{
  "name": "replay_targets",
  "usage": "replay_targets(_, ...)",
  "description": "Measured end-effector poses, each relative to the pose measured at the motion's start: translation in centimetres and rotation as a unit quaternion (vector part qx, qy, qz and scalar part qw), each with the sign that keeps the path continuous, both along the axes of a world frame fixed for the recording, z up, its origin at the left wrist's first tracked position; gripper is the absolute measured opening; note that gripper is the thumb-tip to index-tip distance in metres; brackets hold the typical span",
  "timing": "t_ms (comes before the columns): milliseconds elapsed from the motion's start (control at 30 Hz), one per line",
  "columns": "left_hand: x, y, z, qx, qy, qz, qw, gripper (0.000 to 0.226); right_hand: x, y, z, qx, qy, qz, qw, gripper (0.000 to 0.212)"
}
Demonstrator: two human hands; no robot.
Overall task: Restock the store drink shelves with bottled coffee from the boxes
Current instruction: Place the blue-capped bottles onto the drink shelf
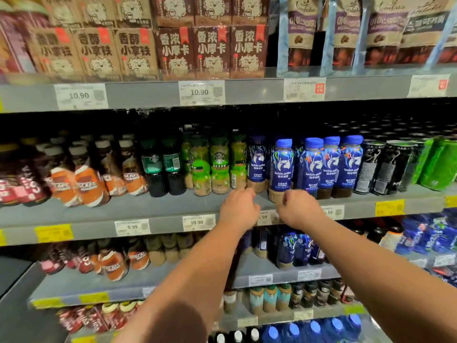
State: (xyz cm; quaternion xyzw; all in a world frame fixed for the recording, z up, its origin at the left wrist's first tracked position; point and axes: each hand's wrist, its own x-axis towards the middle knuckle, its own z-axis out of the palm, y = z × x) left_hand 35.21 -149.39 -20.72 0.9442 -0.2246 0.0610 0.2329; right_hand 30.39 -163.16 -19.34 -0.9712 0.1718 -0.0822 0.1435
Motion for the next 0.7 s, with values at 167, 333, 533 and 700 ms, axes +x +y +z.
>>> replay_targets(167, -6.4, 1.2, 0.4, 0.077, -0.043, 0.042, 0.995, 0.028, -4.3, 0.1, 0.1, -0.084, 0.06, 0.08, 0.991, 0.035)
replay_targets(333, -13.8, 1.3, -1.9, 0.091, -0.007, 0.085, 0.992, 0.029, -9.2, 0.2, -2.8, -0.101, 0.082, 0.148, 0.98, 0.033)
replay_targets(533, -20.9, 1.9, -8.2, 0.143, 0.059, 0.109, 0.982, 0.023, -14.9, 0.8, -9.0, -0.084, 0.123, 0.205, 0.967, 0.035)
replay_targets(700, -25.0, 2.8, -14.8, 0.155, 0.133, 0.112, 0.973, 0.028, -18.8, 1.5, -15.7, -0.042, 0.191, 0.225, 0.955, 0.031)
